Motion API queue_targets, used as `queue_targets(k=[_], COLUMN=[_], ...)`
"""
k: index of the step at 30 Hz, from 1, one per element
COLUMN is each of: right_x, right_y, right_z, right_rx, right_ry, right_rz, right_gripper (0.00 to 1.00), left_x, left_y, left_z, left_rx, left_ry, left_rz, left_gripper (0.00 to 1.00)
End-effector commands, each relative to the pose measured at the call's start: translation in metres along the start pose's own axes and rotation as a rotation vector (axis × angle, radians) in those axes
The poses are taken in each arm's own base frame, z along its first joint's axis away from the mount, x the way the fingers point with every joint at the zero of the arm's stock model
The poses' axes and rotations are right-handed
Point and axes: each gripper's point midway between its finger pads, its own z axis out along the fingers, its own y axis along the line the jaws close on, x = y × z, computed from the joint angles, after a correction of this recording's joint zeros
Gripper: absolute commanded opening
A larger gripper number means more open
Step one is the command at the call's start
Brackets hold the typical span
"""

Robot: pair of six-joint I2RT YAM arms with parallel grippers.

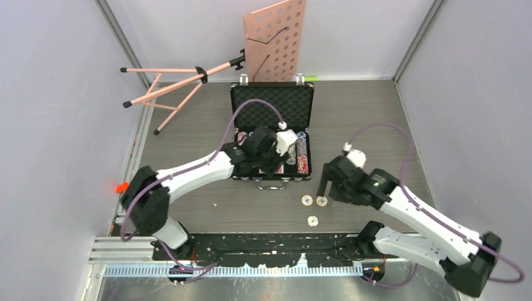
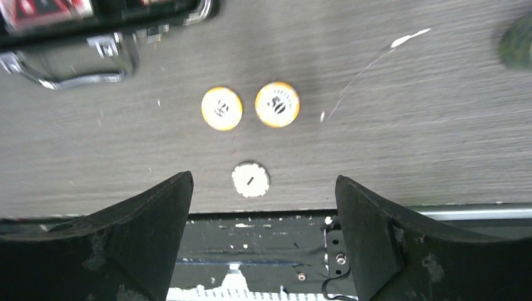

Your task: Pack up texas hold em set

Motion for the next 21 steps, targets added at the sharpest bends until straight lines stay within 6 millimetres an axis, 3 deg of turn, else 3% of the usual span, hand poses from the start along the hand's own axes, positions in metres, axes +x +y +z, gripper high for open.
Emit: queue_targets(k=[1,4,10,14,16,21], right_x=[0.010,0.022,0.079,0.102,0.116,0.123], right_y=[0.019,0.027,0.047,0.048,0.040,0.031], right_z=[0.004,0.008,0.033,0.045,0.056,0.064], right_rx=[0.042,0.068,0.070,0.038,0.033,0.049], right_ry=[-0.073,-0.075,0.050,0.114,0.143,0.147], right_rz=[-0.039,-0.061,-0.126,-0.082,-0.054,-0.021], right_gripper=[0.91,0.92,0.91,0.89,0.85,0.79], left_x=[-0.001,0.010,0.036,0.052,0.062,0.077], left_y=[0.012,0.015,0.013,0.008,0.011,0.022], left_z=[-0.038,-0.058,-0.089,-0.099,-0.102,-0.105], left_rx=[-0.097,-0.139,-0.163,-0.158,-0.182,-0.266], left_ry=[-0.090,-0.118,-0.189,-0.219,-0.215,-0.198], left_rz=[-0.149,-0.222,-0.326,-0.370,-0.392,-0.441], left_gripper=[0.58,0.71,0.98,1.00,1.00,1.00])
